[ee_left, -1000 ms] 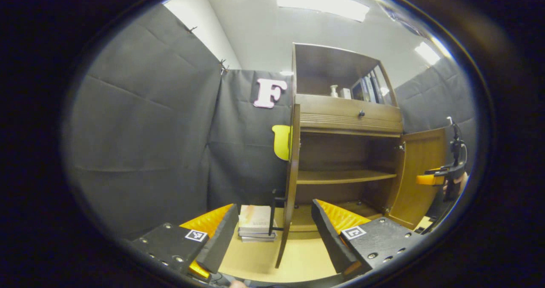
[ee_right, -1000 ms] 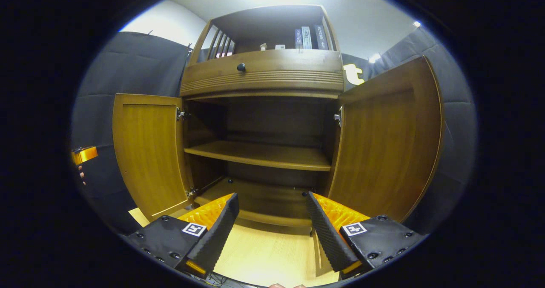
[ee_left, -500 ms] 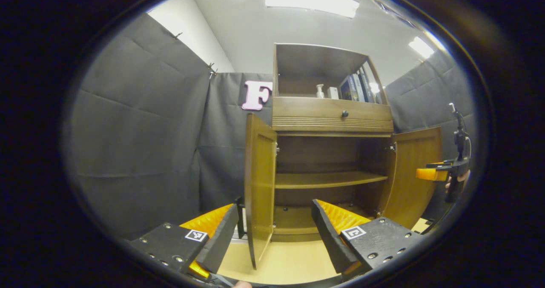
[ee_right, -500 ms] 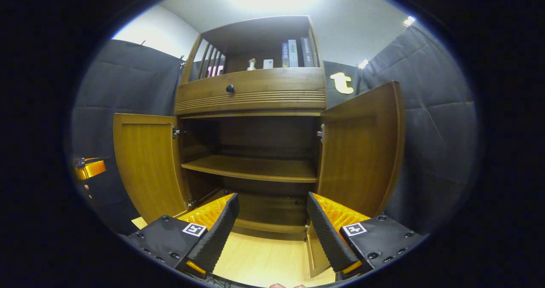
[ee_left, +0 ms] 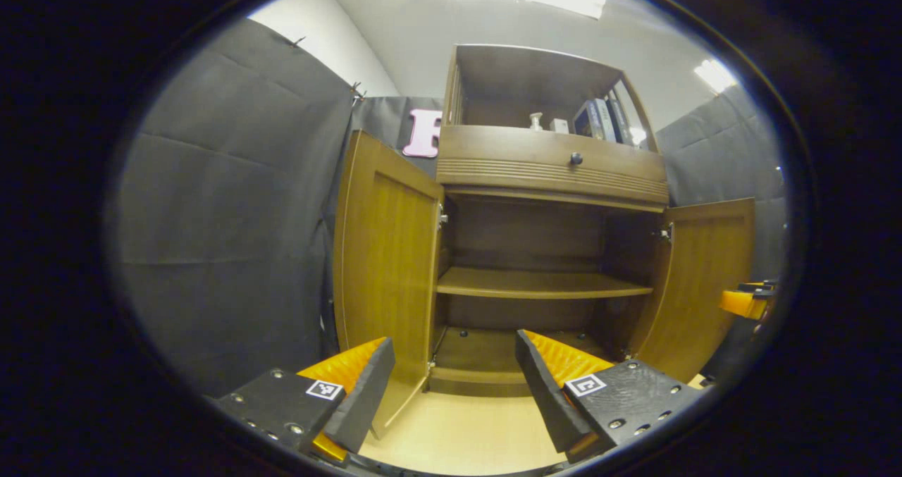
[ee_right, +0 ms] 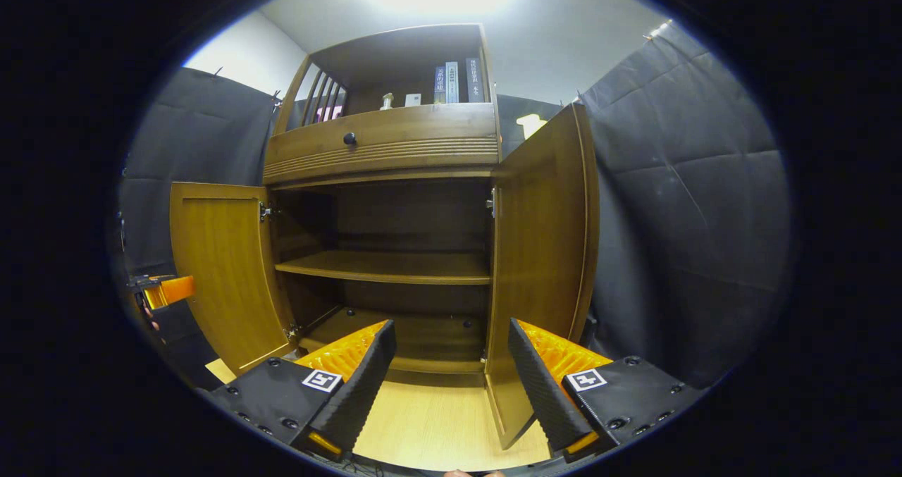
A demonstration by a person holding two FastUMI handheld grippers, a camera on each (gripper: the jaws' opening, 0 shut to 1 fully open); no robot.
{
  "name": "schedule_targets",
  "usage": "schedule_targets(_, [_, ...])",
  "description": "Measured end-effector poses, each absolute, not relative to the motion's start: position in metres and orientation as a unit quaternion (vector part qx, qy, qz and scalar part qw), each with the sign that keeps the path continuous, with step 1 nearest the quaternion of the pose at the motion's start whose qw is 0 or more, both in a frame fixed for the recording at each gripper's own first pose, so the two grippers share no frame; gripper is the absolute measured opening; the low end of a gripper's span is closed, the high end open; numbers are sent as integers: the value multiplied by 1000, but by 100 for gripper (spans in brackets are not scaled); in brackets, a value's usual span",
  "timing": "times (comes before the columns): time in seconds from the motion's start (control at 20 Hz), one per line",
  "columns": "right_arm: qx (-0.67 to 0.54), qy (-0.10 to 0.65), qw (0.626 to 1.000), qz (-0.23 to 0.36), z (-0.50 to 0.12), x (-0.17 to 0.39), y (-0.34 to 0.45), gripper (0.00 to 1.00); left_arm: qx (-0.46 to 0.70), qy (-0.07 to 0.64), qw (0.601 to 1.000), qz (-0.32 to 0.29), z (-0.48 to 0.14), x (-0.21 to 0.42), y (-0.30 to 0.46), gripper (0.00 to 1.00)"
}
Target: Open the right door of the double-door shoe cabinet with the right hand, and open the left door with the left hand.
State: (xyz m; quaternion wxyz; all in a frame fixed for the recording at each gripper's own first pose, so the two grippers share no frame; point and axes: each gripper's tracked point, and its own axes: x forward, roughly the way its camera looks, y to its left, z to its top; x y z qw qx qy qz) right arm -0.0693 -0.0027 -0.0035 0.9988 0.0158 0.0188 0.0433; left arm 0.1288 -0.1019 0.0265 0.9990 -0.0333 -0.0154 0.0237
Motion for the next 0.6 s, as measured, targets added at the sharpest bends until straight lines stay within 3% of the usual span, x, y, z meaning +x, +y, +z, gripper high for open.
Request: schedule_targets(0.6, [-7, 44, 992, 115, -8, -51, 39, 96, -22, -1, 1000, -12, 5, 137, -154, 100])
